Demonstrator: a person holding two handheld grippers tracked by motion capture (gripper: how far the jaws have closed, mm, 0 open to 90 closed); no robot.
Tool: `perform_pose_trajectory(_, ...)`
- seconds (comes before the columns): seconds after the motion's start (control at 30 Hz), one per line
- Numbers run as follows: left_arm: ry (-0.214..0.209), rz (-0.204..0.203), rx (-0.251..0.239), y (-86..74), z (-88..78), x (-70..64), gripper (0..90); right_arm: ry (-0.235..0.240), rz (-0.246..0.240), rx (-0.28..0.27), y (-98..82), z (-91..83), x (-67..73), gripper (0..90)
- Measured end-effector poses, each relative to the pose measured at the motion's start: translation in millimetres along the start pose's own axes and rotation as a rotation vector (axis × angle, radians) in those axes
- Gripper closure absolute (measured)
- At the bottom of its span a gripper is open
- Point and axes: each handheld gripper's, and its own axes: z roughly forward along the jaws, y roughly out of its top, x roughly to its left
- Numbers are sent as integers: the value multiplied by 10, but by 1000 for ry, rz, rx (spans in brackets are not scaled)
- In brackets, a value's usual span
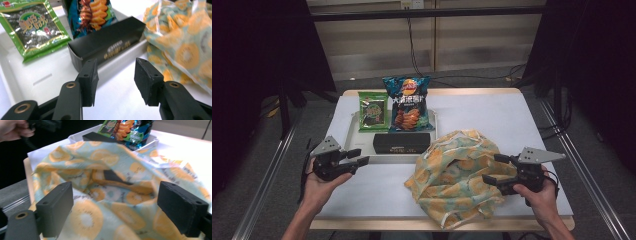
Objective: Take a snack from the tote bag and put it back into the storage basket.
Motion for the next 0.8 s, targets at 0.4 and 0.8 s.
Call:
perform_pose_trajectory(0.4, -124, 25, -16, -82, 124, -491, 523, -7, -36, 105, 72, 330, -185, 242)
perform_pose_trajectory(0.8, -261, 55, -47, 278, 665, -838, 406, -71, -19, 178, -50, 575, -393, 401)
